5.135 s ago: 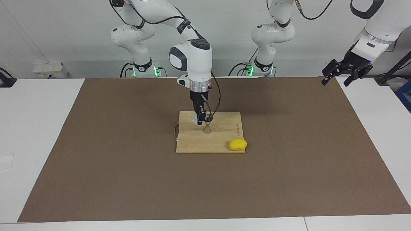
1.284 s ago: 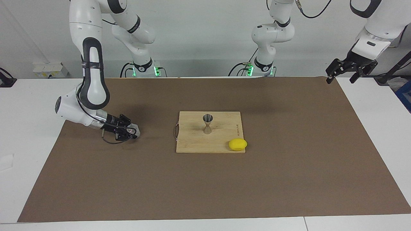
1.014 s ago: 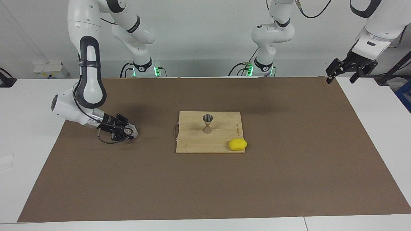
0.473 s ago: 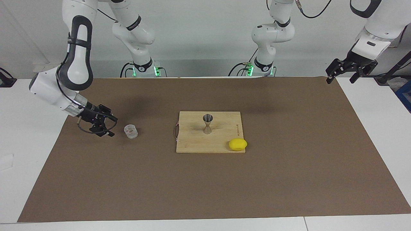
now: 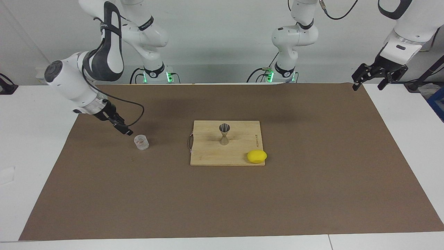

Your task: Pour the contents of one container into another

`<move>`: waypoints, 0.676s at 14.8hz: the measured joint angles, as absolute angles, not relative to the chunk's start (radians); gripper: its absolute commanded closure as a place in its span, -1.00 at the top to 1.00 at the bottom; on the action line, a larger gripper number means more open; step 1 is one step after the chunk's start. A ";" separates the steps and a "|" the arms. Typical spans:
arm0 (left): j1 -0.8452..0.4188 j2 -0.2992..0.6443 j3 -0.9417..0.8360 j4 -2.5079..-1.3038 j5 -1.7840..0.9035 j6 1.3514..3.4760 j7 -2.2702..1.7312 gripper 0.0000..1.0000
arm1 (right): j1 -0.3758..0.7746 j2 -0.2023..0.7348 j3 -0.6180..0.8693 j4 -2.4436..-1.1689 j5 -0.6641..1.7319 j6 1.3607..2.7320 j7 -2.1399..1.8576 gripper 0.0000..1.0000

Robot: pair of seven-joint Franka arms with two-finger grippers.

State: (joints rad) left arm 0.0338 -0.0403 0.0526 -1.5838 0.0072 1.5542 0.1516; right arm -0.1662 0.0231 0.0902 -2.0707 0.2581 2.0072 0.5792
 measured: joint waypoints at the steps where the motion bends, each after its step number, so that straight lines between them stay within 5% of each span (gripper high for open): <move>1: 0.034 -0.040 0.053 -1.584 0.007 1.554 0.152 1.00 | -0.131 0.007 0.093 -2.070 0.234 2.006 0.549 0.99; 10: 0.034 -0.040 0.053 -1.584 0.007 1.554 0.152 1.00 | 0.033 -0.056 0.095 -1.892 0.005 1.906 0.302 0.99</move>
